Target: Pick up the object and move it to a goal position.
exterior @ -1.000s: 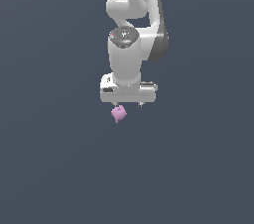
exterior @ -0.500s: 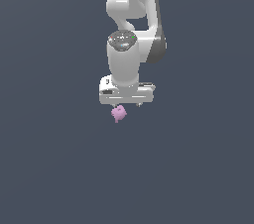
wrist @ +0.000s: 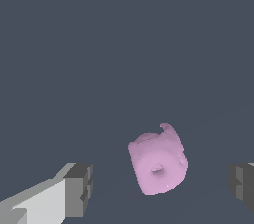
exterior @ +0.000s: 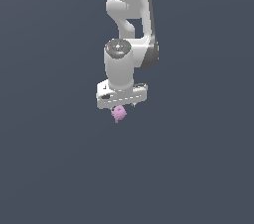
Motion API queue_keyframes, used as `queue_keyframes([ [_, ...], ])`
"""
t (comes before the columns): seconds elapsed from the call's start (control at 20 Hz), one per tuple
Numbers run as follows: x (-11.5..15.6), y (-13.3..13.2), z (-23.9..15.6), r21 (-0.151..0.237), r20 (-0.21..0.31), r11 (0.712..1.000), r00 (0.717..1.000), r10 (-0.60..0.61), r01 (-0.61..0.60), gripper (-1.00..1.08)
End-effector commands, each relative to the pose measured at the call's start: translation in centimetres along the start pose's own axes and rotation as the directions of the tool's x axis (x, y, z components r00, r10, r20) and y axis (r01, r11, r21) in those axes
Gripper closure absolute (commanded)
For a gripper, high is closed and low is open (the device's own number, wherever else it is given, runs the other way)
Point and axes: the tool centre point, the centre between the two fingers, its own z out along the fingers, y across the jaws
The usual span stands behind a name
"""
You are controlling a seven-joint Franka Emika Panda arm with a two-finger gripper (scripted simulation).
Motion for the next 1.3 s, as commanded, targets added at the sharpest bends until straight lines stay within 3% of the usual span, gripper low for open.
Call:
queue_keyframes([
  [0.0,-0.6,0.5,1.0,-0.005,0.000,0.998,0.998,-0.062,0.062,-0.92],
  [0.6,-2.7,1.7,4.0,-0.018,0.004,0.964,0.964,-0.264,0.264,-0.92],
  [1.25,-3.0,1.9,5.2,-0.019,0.005,0.956,0.957,-0.291,0.291,-0.92],
])
